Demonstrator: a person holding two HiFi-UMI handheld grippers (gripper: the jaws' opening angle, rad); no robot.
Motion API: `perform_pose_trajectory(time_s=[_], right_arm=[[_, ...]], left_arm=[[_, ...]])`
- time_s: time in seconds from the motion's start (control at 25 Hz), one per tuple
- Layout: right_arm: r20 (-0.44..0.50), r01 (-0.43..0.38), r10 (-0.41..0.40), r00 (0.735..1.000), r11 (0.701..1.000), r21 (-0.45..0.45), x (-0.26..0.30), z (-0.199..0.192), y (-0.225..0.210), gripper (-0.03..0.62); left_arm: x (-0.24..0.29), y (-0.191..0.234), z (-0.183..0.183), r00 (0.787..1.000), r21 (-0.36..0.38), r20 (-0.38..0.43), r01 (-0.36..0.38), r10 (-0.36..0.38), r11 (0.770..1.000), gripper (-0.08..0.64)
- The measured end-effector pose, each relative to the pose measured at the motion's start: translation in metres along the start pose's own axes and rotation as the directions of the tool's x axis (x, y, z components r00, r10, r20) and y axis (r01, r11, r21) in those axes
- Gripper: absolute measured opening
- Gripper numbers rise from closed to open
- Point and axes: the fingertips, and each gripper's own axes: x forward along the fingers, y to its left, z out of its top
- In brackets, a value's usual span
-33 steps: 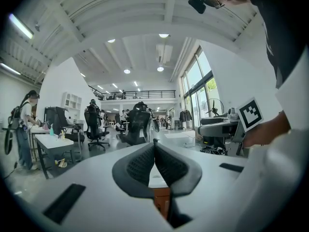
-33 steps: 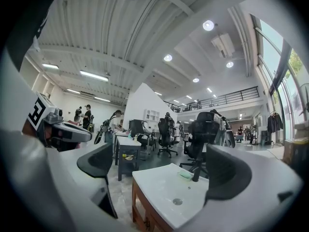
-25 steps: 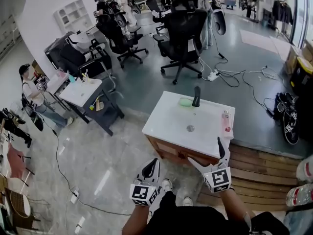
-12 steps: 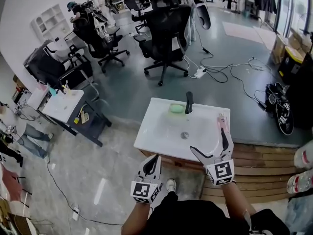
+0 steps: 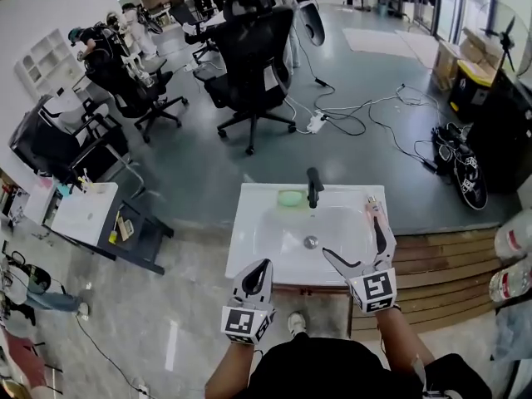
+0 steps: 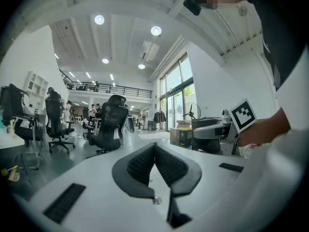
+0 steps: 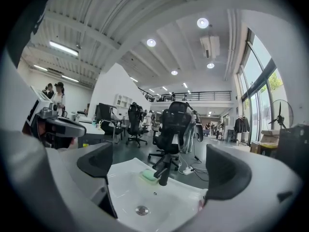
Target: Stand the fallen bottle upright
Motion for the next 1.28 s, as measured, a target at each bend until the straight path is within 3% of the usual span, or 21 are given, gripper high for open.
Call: perform_pose_trajectory(time_s=[0.4,0.8,1.0,1.28], right_arm=[[-0.063,0.104,-0.104,0.993,0.995,-0.005,0.026,-0.021,-0.010,0.598],[-0.228,0.159,-0.154,0.961,0.987,0.004,0.050,-0.082,-0.058,0.598],[-0.325,0.168,-0.149,0.934,0.985,0.031,0.068,-0.121,-0.092,0.598],[-0.498,0.179,-0.116,0.859,0.981,0.079,0.093,-0.185,-0.142,0.598]], left_arm=[[0.037,0.031,-0.010,0.993,0.002,-0.007,0.114,-0.114,0.993,0.018],[0.089,0.040,-0.030,0.986,-0.021,-0.055,0.156,-0.157,0.988,0.018],[0.130,0.035,-0.037,0.981,-0.016,-0.081,0.174,-0.175,0.985,0.018],[0.196,0.028,-0.036,0.972,-0.006,-0.094,0.214,-0.214,0.977,0.018]])
